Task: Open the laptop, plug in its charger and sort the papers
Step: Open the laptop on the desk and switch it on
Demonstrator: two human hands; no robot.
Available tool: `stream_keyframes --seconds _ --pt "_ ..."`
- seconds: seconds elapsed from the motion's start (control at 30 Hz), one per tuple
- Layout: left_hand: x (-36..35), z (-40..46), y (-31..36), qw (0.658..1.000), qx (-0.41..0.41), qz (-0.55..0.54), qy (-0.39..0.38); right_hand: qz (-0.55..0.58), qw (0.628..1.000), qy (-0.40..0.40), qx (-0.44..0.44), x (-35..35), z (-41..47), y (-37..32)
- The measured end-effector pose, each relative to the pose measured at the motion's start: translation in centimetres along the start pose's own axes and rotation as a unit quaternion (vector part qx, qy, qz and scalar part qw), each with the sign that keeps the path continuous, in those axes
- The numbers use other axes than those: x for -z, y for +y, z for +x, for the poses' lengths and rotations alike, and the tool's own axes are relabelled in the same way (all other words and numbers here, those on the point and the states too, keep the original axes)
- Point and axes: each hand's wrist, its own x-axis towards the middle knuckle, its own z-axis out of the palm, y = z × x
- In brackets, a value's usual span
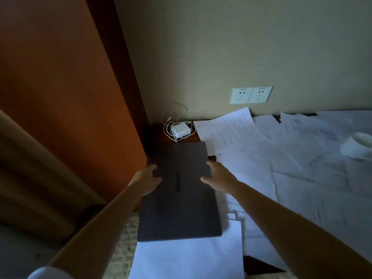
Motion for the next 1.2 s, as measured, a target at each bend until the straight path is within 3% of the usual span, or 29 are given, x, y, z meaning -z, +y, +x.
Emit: stream_keyframes --seconds 0.23,0.5,0.73,0.9,1.0,1.2 --pt "-3.8 1.5 -2.9 0.995 0.091 0.015 -0.022 0.057 0.994 -0.032 -0.083 -2.7 2.1 1.2" --pt "-5.1 3.4 -3.6 0.985 0.169 -0.039 0.021 0.125 0.980 0.021 -0.155 -5.2 4.0 2.4" --pt "-5.5 5.1 -4.0 0.956 0.260 -0.133 0.023 0.165 0.955 0.014 -0.247 -6.3 5.2 2.6" --pt "-5.2 5.1 -3.1 0.906 0.344 -0.238 0.063 0.186 0.943 0.036 -0.273 -6.6 5.8 2.1" --pt "-4.9 4.6 -3.2 0.892 0.341 -0.291 0.057 0.201 0.940 0.042 -0.273 -6.1 5.5 2.0" --pt "-5.0 1.2 -0.3 0.900 0.269 -0.334 0.073 0.206 0.938 0.077 -0.267 -4.3 2.6 2.1"
